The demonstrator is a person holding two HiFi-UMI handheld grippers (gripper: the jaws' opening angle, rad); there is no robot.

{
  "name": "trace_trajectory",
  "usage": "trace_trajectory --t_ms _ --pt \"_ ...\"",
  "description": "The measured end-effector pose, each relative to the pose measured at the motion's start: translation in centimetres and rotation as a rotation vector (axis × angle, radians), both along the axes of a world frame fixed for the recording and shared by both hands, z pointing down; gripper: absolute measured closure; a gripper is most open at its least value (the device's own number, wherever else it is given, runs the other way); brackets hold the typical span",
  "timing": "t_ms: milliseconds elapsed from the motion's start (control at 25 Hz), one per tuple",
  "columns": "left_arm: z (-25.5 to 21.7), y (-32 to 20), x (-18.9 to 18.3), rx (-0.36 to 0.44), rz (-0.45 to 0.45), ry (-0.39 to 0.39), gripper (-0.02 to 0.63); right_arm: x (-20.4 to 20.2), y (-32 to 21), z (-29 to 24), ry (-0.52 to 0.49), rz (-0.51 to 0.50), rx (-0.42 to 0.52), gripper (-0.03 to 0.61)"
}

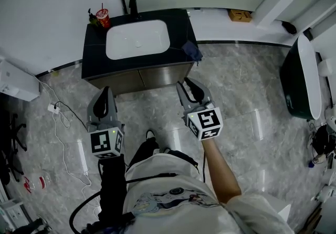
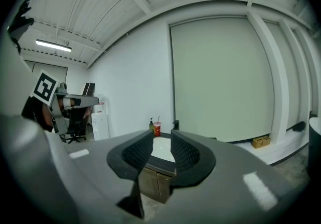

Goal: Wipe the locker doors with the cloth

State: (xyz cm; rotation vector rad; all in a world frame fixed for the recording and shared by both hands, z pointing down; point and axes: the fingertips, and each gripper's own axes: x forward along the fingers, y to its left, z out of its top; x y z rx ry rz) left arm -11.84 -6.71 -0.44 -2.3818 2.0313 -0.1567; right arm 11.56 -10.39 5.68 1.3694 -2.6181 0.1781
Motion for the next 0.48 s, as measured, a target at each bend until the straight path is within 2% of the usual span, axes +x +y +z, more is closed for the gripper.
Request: trace_trajectory --t_ms 240,480 --pt "0.5 -5.8 -0.7 -0.017 0.057 0.009 0.614 1.0 -4.9 3.3 0.073 0.064 -0.067 0.468" --pt "1.6 -9.9 0.5 -0.045 0.072 0.007 0.614 5.6 -10.8 9.3 0.149 0.110 -0.194 0.459"
